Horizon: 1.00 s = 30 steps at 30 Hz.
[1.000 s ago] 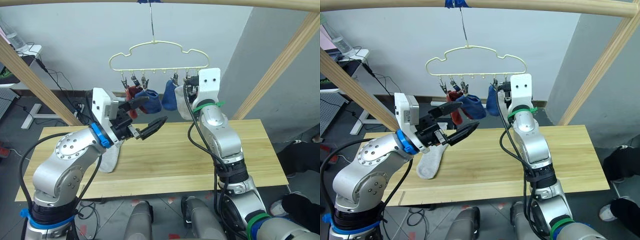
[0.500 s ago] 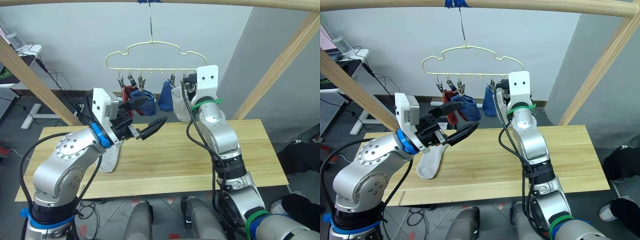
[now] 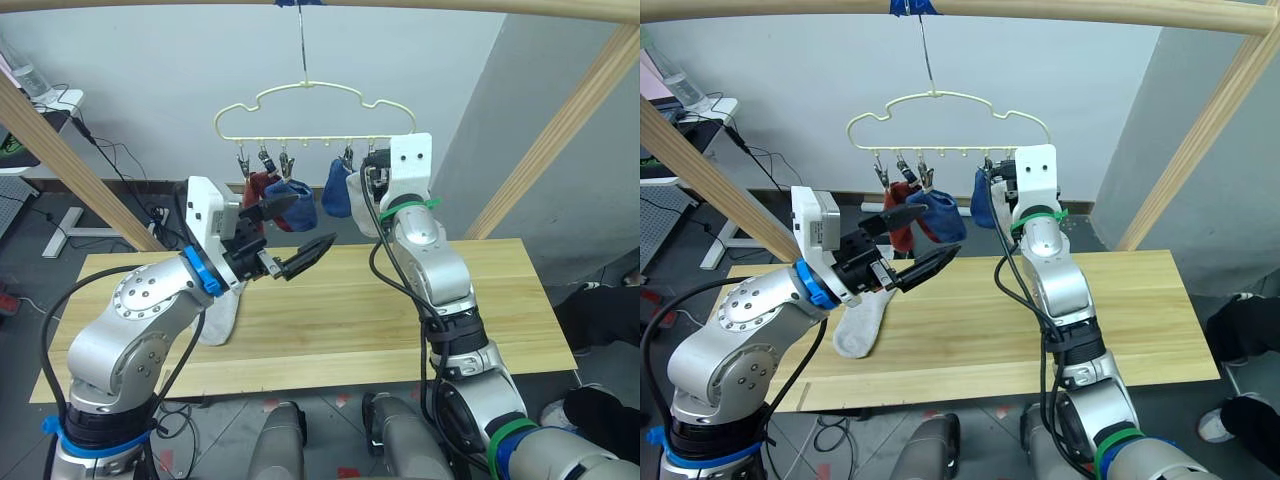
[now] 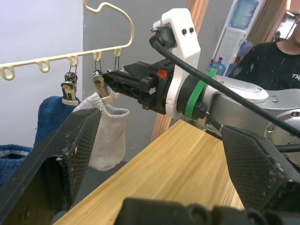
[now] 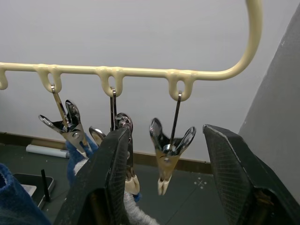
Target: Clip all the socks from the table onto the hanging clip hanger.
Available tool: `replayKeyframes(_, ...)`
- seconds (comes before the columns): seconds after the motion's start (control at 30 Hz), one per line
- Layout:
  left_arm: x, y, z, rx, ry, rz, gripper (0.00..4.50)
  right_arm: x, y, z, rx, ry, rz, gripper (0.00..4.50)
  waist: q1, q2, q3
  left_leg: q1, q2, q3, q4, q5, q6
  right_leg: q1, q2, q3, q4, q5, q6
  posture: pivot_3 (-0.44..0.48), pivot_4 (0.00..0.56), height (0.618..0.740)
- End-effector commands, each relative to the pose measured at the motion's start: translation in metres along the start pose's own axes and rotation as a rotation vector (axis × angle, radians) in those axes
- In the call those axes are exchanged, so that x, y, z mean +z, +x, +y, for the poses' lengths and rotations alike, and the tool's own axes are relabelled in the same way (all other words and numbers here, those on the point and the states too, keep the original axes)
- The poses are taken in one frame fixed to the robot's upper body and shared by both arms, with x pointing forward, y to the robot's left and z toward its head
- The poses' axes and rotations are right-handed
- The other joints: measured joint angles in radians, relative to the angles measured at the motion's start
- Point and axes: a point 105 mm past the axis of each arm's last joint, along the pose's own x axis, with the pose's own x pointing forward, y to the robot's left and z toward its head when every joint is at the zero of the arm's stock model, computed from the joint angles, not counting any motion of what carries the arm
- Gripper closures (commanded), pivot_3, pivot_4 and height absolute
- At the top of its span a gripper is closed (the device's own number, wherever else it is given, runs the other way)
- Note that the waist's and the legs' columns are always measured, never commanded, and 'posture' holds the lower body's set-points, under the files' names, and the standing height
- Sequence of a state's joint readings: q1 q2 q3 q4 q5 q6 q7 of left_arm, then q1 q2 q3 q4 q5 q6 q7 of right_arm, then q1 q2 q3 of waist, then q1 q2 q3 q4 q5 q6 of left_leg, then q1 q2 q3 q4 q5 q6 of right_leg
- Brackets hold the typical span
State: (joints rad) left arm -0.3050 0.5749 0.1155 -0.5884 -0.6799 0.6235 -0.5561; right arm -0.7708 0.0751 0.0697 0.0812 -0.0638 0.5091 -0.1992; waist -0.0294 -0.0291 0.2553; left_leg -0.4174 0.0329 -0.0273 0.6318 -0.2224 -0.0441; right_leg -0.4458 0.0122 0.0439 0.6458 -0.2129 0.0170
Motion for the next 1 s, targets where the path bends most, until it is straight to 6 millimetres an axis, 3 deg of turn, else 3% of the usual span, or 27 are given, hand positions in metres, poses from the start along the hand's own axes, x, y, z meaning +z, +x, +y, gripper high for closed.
replayKeyframes(0.03,0.0100,0.0008,-0.0040,-0.009,0.039,-0.037,0.00,0.0202,0.0015,-0.0011,-0.017,0.012,-0.077,1.90,0.000,0.000,0.000,0.000,0.000,0.000,0.000,0.000,0.000,0.000,0.000,0.000,0.000,0.000,0.000,0.062,0.273,0.740)
replayKeyframes(0.63,0.0115,0.0025,-0.0071,-0.012,0.042,-0.040,0.00,0.0227,0.0065,0.0008,-0.027,0.011,-0.103,1.90,0.000,0.000,0.000,0.000,0.000,0.000,0.000,0.000,0.000,0.000,0.000,0.000,0.000,0.000,0.000,0.073,0.264,0.740)
replayKeyframes(0.87,0.0115,0.0040,-0.0087,-0.012,0.039,-0.041,0.00,0.0223,0.0059,0.0009,-0.027,0.014,-0.101,4.18,0.000,0.000,0.000,0.000,0.000,0.000,0.000,0.000,0.000,0.000,0.000,0.000,0.000,0.000,0.000,0.069,0.263,0.740)
replayKeyframes(0.93,0.0119,0.0043,-0.0090,-0.012,0.039,-0.042,0.00,0.0222,0.0056,0.0006,-0.027,0.011,-0.101,4.46,0.000,0.000,0.000,0.000,0.000,0.000,0.000,0.000,0.000,0.000,0.000,0.000,0.000,0.000,0.000,0.067,0.263,0.740)
replayKeyframes(1.0,0.0114,0.0043,-0.0089,-0.013,0.038,-0.041,0.00,0.0221,0.0052,0.0002,-0.027,0.008,-0.100,4.46,0.000,0.000,0.000,0.000,0.000,0.000,0.000,0.000,0.000,0.000,0.000,0.000,0.000,0.000,0.000,0.067,0.263,0.740)
